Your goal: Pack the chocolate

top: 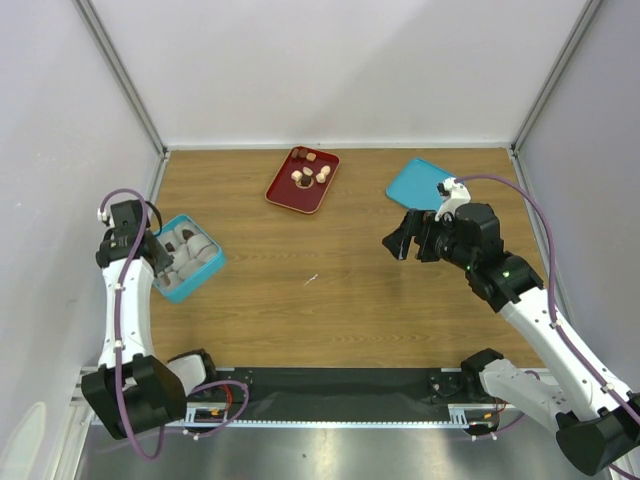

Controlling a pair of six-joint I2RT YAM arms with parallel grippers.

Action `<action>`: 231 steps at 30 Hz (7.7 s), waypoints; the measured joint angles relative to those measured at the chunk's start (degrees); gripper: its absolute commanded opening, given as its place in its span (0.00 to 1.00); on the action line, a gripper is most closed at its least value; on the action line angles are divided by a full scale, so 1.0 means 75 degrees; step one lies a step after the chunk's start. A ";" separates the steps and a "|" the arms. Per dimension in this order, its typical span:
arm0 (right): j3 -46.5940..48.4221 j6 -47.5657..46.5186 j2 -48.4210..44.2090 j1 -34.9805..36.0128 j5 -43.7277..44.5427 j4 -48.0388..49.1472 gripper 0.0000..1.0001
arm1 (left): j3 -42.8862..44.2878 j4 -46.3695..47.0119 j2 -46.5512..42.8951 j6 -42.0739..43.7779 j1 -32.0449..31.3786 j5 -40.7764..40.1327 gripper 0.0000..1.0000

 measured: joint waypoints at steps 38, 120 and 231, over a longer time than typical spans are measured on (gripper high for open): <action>0.0595 0.0105 0.0606 -0.0119 0.0612 -0.0708 1.00 | 0.3121 0.0050 0.1891 0.0242 -0.3544 0.0312 0.46; 0.1000 -0.0108 0.1177 -0.0414 0.1918 -0.0758 1.00 | 0.5642 0.2349 0.7475 0.1591 -0.5540 0.1265 0.45; 0.0300 -0.0076 -0.0140 -0.0338 0.0746 -0.0577 1.00 | 0.2066 0.0073 0.0329 0.0309 -0.2588 0.1102 0.45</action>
